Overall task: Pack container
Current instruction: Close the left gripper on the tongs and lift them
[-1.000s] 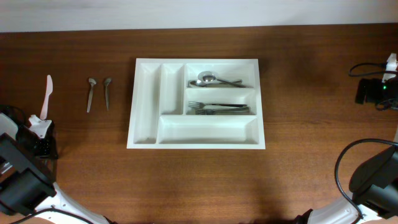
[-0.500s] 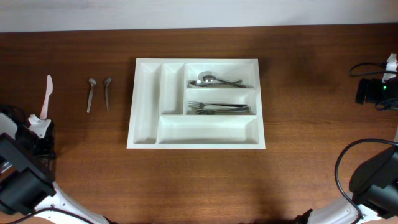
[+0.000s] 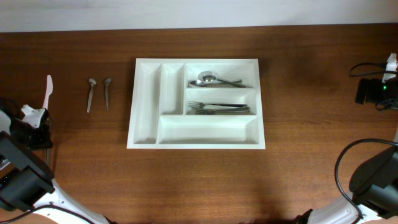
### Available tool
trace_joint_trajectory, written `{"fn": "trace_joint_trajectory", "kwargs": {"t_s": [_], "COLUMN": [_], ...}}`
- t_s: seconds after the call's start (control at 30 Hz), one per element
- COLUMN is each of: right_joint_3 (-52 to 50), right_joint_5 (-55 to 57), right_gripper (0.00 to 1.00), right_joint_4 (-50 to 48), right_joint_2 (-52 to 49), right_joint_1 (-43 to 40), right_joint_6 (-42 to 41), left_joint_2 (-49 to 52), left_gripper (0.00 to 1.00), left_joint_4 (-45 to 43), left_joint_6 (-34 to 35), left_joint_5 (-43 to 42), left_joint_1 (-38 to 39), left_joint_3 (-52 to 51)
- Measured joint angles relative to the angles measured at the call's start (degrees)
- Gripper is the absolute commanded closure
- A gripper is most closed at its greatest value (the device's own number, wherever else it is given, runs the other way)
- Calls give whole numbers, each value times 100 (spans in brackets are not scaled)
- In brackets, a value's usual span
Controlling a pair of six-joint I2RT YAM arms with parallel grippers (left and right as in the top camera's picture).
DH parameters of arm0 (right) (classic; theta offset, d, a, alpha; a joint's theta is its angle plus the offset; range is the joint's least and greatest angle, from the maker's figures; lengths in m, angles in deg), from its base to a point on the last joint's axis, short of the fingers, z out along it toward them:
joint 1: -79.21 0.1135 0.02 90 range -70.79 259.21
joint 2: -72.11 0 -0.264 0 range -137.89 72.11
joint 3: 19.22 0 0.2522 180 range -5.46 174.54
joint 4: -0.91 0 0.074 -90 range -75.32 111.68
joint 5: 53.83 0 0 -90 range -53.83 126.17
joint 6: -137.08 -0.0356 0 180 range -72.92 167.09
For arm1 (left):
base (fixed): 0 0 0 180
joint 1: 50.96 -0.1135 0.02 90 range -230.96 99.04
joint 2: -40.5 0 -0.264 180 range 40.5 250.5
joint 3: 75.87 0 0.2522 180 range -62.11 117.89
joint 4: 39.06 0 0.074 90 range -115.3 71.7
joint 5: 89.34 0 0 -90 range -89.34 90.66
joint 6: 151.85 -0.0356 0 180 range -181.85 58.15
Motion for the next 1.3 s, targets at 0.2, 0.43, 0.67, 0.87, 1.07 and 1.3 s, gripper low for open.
{"fn": "trace_joint_trajectory", "kwargs": {"t_s": [0.2, 0.43, 0.67, 0.87, 1.07, 1.3], "right_joint_3": [0, 0, 0, 0, 0, 0], "right_joint_5": [0, 0, 0, 0, 0, 0], "right_gripper": [1, 1, 1, 2, 1, 1], "right_joint_4": [2, 0, 2, 0, 0, 2], "right_joint_2": [0, 0, 0, 0, 0, 0], "right_joint_1": [0, 0, 0, 0, 0, 0], "right_joint_6": [0, -2, 0, 0, 0, 0], "left_joint_2": [4, 7, 7, 7, 7, 7], "left_gripper": [87, 87, 87, 86, 87, 87], "left_joint_4": [387, 898, 1510, 1779, 1818, 1845], "left_joint_6": [4, 20, 24, 26, 22, -225], "left_joint_5": [-284, -651, -881, -944, -966, -966], "left_joint_1": [20, 197, 605, 1182, 1912, 2787], "left_joint_3": [503, 1252, 1906, 2267, 2424, 2424]}}
